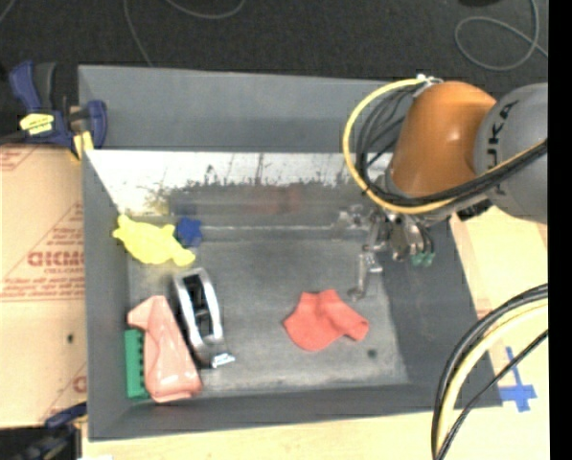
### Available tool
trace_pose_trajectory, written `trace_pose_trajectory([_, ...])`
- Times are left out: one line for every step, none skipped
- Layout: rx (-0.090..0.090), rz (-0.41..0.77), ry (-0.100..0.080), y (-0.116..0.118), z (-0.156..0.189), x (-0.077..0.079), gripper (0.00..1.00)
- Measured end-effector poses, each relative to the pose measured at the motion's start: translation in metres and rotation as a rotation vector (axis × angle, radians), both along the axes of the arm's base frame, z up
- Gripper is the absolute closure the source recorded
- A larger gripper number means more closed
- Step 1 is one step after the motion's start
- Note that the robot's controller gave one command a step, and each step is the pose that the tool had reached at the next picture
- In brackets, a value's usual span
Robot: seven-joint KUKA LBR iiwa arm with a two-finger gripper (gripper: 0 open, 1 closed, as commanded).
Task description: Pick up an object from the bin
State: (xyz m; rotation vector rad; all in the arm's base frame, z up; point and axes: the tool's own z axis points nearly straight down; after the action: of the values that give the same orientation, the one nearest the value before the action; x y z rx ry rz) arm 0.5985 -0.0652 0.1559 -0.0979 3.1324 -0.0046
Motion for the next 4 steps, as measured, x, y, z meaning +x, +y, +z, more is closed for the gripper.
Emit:
trace_pose_trajectory([0.001, 0.038, 0.009, 0.005, -0.023, -0.014, 0.00])
trace_pose_trajectory([-0.002, 0.089, -0.003, 0.007, -0.012, -0.011, 0.00])
trace_pose_trajectory([0.001, 0.086, 0.000, 0.019, -0.078, -0.015, 0.00])
trace_pose_trajectory([-0.004, 0.184, -0.005, 0.018, -0.091, -0.023, 1.00])
